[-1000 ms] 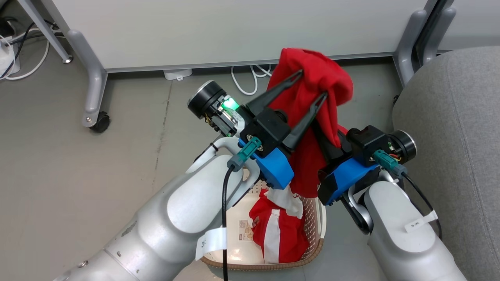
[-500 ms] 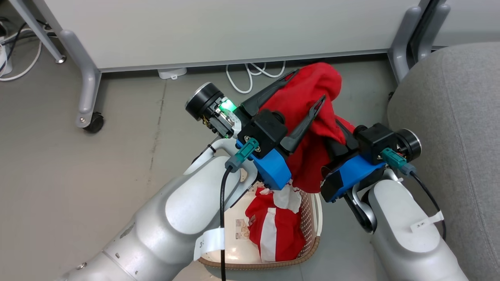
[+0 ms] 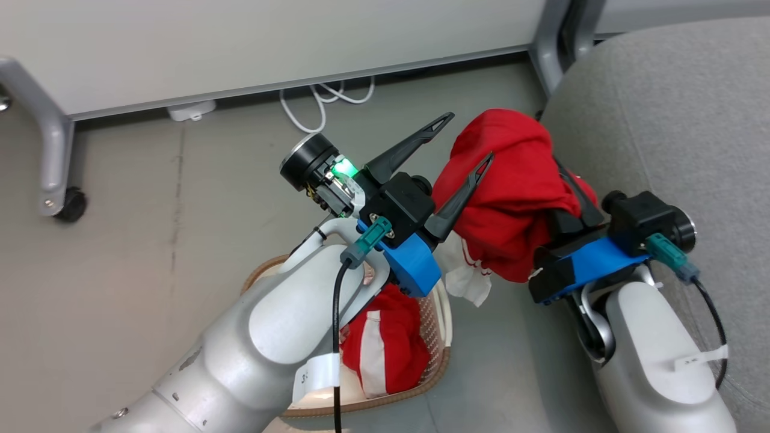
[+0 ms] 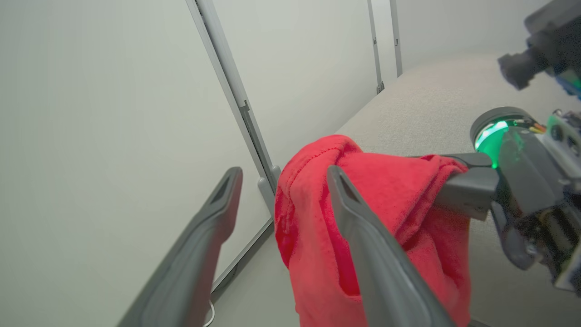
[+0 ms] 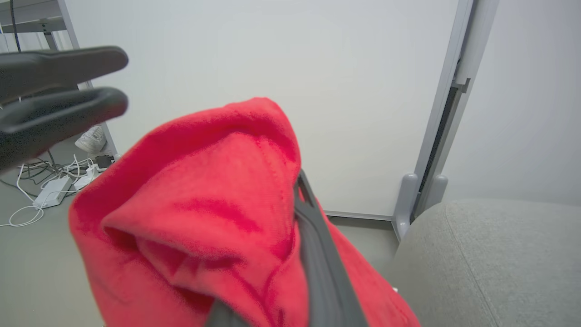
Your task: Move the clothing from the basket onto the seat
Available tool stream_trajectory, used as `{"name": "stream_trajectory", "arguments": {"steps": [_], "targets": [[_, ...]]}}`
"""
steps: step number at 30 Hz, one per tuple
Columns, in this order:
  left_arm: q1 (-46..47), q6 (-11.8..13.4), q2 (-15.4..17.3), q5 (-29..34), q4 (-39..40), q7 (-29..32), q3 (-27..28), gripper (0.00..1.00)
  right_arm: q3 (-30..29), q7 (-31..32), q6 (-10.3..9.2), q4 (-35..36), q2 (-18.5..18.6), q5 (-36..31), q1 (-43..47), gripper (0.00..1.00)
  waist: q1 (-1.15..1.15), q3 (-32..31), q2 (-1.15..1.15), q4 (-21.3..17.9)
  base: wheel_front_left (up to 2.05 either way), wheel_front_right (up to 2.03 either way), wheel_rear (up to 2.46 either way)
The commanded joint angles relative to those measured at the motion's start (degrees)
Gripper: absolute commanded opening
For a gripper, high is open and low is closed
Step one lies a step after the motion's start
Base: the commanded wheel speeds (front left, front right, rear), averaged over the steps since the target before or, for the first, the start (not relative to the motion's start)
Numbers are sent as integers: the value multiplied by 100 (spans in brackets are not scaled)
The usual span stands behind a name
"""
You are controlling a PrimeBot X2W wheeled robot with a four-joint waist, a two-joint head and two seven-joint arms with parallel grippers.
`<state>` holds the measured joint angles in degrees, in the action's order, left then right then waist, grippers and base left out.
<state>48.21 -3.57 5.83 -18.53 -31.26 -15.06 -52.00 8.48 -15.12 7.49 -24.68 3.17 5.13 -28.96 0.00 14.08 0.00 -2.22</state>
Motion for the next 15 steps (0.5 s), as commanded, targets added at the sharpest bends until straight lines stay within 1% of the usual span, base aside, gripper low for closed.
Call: {"name": "stream_trajectory", "arguments": {"steps": [1,7,15], "targets": [[-71,-21,31,-4,6,-17,4,100,-88,-5,1,86,11,-27,104,0,0,78,0,-201,0,0,0],[-129,-76,36,-40,-10,-16,-130,100,-575,-5,1,372,-4,-41,332,0,0,118,0,-591,0,0,0],[-260,-140,-5,-145,3,-5,-275,100,-1079,-5,1,728,-21,4,727,0,0,135,0,-1048,0,0,0]]}}
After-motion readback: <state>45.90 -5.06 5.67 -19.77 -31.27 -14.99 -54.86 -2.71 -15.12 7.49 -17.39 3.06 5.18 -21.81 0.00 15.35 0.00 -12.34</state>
